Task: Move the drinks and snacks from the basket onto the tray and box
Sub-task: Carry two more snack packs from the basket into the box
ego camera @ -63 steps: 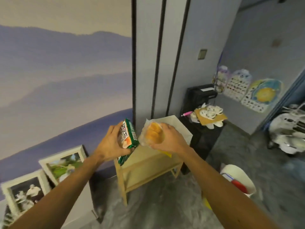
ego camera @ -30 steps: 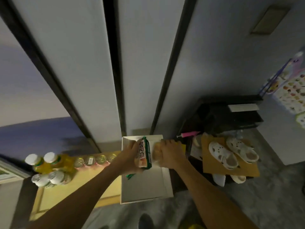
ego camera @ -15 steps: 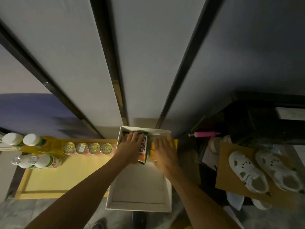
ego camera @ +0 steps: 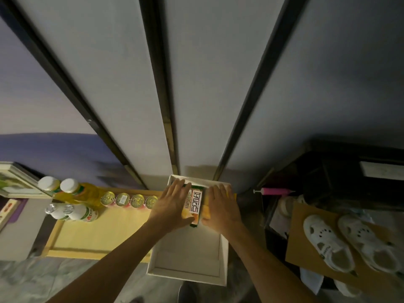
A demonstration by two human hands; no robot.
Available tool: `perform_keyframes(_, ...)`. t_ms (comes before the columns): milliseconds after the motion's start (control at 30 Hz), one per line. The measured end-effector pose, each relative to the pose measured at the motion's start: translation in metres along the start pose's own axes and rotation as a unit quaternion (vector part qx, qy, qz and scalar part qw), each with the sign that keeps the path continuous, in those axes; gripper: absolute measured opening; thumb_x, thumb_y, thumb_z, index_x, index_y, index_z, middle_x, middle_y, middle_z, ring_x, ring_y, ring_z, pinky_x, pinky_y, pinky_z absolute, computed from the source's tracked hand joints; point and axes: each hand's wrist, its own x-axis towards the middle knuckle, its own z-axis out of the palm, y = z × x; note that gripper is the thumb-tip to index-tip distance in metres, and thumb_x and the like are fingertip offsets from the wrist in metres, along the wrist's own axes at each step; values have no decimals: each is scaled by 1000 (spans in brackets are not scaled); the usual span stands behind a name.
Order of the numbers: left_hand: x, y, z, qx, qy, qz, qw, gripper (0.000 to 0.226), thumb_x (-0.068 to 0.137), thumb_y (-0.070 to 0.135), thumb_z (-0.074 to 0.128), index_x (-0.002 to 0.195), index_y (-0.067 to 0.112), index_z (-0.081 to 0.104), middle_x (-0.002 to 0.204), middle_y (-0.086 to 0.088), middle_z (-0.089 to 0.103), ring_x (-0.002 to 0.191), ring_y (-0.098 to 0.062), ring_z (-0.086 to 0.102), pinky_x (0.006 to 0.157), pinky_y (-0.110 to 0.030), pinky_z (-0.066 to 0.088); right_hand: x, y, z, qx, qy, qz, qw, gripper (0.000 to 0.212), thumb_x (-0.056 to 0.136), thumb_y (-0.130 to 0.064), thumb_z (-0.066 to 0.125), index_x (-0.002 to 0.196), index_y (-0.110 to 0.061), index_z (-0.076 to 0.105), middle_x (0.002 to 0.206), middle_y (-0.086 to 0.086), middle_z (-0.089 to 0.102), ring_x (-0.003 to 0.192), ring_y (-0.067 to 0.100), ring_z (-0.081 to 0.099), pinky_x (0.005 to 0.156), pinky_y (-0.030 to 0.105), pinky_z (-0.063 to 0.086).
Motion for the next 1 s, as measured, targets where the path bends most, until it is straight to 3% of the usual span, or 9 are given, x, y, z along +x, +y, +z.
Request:
perform_keyframes(67,-22,-6,-28,-49,51,-33,997,116,76,83,60,165,25,14,172,-4,21,161,-28,20,128,-45,20,-6,-9,-17,14,9,2,1000,105,86,-85,53,161,-15,29,165,9,37,154,30,32,129,53,17)
perform_keyframes(167,-68,-27,-67,-69,94,-80,990,111,79,88,52,167,30,16,172,1,23,160,-22,22,126,-45,30,-11,-39,-47,24,3,-24,999,106,85,-84,53,160,-12,31,164,10,39,151,33,35,127,52,23)
perform_keyframes(267,-124,-63,-108,-104,152,-113,976,99,82,81,60,162,30,32,164,2,38,151,-24,40,117,-43,42,-8,-89,-90,74,23,-58,995,110,81,-89,45,158,-12,37,158,9,46,145,32,44,121,46,35)
perform_keyframes(367,-190,-107,-148,-105,183,-155,965,96,84,82,62,160,28,36,162,1,41,146,-25,45,116,-40,41,-5,-154,-133,112,19,-99,989,111,87,-82,52,167,-10,25,173,13,27,159,30,27,129,41,25)
perform_keyframes(633,-417,-240,-239,-70,282,-317,903,106,81,89,54,165,29,27,167,-2,35,147,-25,42,120,-45,39,-18,-396,-224,161,21,-284,945,112,89,-76,64,171,-20,12,179,-2,5,164,20,12,131,43,22)
perform_keyframes(833,-611,-319,-260,-77,318,-423,845,106,79,94,52,163,37,23,169,-1,31,151,-26,39,122,-49,39,-69,-593,-237,161,16,-387,908,112,88,-74,68,170,-22,13,179,0,10,163,24,15,129,48,27)
perform_keyframes(1000,-744,-362,-255,-49,317,-497,806,109,80,92,51,164,28,27,169,-4,33,150,-29,39,122,-51,37,-105,-725,-224,138,-14,-429,893,119,80,-84,61,170,-23,13,177,2,18,160,28,26,124,48,35)
